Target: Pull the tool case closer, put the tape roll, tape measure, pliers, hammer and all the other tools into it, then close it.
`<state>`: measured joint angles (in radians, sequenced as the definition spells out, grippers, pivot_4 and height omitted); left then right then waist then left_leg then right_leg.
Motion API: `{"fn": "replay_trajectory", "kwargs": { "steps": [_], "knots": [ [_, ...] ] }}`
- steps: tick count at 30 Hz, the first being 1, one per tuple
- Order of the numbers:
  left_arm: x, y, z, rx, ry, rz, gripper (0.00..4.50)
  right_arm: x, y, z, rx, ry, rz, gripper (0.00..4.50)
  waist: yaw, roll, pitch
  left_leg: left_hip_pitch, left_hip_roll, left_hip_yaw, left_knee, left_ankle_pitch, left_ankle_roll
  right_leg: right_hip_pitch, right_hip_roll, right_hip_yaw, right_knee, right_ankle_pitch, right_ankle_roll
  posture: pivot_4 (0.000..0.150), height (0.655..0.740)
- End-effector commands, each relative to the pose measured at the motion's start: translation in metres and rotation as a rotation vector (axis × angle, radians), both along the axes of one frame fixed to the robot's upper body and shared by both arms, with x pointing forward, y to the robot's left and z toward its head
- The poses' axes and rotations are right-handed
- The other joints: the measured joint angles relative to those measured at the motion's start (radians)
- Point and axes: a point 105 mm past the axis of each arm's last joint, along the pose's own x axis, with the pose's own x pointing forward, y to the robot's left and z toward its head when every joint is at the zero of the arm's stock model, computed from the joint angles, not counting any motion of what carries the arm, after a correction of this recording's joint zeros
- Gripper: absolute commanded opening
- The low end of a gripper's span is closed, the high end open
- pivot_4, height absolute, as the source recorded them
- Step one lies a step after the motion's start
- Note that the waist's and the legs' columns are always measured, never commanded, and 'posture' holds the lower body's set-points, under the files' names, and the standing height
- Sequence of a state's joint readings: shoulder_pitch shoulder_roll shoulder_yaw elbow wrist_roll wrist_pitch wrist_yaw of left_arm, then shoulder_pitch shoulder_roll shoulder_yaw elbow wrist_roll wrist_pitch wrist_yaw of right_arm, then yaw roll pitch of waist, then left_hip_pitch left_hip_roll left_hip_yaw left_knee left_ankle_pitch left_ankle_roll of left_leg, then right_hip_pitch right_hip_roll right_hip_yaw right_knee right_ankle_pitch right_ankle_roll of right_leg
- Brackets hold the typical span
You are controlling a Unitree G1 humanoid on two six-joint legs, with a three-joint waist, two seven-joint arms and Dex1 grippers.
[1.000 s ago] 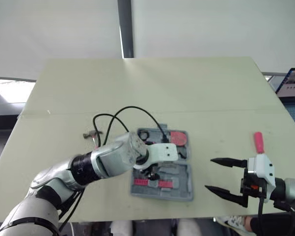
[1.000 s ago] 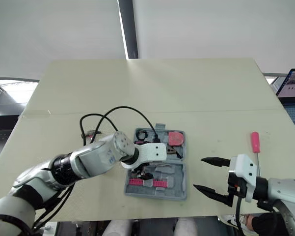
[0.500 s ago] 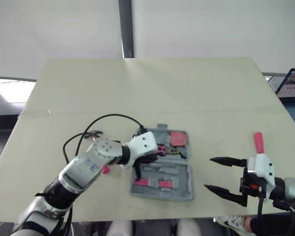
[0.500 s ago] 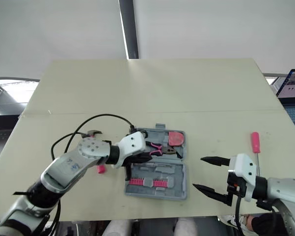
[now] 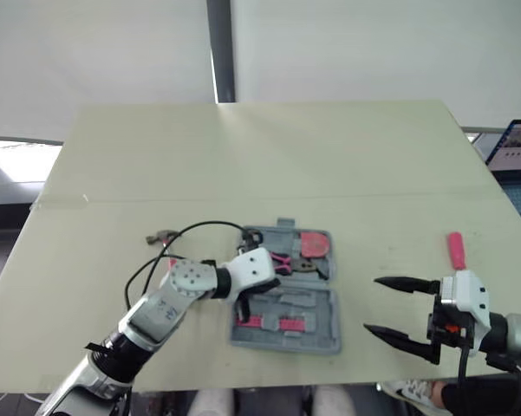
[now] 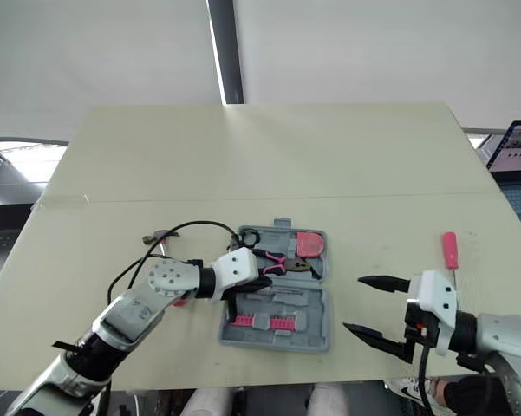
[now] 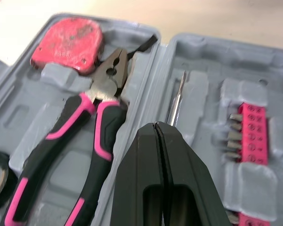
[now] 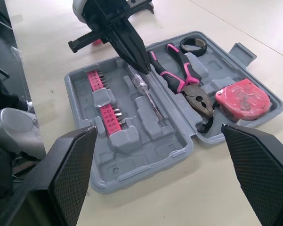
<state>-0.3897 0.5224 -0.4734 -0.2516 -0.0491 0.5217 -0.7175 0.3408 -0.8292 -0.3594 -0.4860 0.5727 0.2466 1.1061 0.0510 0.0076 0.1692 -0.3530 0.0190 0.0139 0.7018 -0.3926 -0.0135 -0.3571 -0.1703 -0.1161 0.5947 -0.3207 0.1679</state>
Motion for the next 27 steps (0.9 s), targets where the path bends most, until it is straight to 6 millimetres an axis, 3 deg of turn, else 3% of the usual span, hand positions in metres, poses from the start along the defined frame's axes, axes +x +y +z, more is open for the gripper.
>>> {"fn": "replay_trajectory", "kwargs": {
  "steps": [1, 6, 13, 27],
  "knots": [
    [0.002, 0.004, -0.004, 0.036, -0.025, -0.007, 0.06, -0.003, 0.003, 0.010, -0.002, -0.033, 0.010, 4.50, 0.001, 0.000, 0.000, 0.000, 0.000, 0.000, 0.000, 0.000, 0.000, 0.000, 0.000, 0.000, 0.000, 0.000, 0.000, 0.150, 0.7373],
    [-0.003, 0.002, -0.011, 0.049, -0.010, -0.023, 0.06, -0.005, 0.003, 0.009, -0.002, -0.029, 0.004, 4.50, 0.002, 0.000, 0.000, 0.000, 0.000, 0.000, 0.000, 0.000, 0.000, 0.000, 0.000, 0.000, 0.000, 0.000, 0.000, 0.150, 0.7373],
    [-0.003, -0.007, -0.007, 0.028, -0.011, -0.036, 0.06, -0.007, 0.002, 0.009, -0.004, -0.027, -0.004, 4.50, 0.002, 0.000, 0.000, 0.000, 0.000, 0.000, 0.000, 0.000, 0.000, 0.000, 0.000, 0.000, 0.000, 0.000, 0.000, 0.150, 0.7373],
    [-0.007, 0.000, -0.026, 0.094, 0.039, -0.035, 0.06, -0.009, 0.001, 0.009, -0.003, -0.022, -0.017, 4.50, 0.001, 0.000, 0.000, 0.000, 0.000, 0.000, 0.000, 0.000, 0.000, 0.000, 0.000, 0.000, 0.000, 0.000, 0.000, 0.150, 0.7373]
  ]
}}
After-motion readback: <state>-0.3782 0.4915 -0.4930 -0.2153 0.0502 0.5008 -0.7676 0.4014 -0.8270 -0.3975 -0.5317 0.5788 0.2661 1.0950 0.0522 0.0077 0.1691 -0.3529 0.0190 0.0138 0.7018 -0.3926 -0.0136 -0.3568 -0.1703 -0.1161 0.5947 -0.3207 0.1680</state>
